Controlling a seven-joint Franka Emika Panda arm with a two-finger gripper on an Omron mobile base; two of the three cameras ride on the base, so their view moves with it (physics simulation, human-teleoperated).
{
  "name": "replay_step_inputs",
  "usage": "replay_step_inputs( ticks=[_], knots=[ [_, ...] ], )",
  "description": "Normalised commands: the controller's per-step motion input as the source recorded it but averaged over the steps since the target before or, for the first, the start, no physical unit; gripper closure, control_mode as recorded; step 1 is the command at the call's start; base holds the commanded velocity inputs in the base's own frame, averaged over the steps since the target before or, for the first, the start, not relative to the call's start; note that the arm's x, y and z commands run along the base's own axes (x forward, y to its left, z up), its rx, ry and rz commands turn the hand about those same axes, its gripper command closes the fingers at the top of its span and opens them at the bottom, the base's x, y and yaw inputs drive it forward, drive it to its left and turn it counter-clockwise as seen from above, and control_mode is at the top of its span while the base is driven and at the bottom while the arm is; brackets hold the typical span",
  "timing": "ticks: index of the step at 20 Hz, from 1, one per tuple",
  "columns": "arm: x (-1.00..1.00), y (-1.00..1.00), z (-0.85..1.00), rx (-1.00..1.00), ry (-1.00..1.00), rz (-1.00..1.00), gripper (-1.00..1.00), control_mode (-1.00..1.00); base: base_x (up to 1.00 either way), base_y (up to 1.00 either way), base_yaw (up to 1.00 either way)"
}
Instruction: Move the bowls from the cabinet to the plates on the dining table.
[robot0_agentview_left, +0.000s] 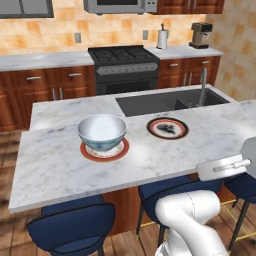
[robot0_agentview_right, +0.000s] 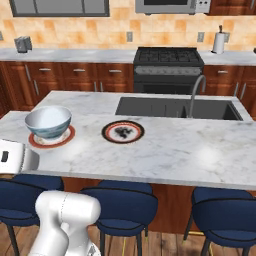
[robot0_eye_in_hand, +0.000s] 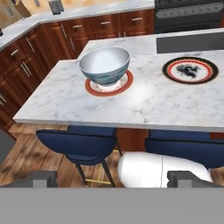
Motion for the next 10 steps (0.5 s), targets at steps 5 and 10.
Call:
replay_step_inputs(
  ticks=[5,10],
  knots=[
    [0.00,0.00,0.00,0.00,0.00,0.00,-1.00,1.00,-0.74,-0.04,0.03],
    [0.00,0.00,0.00,0.00,0.00,0.00,-1.00,1.00,-0.73,-0.02,0.02]
  ],
)
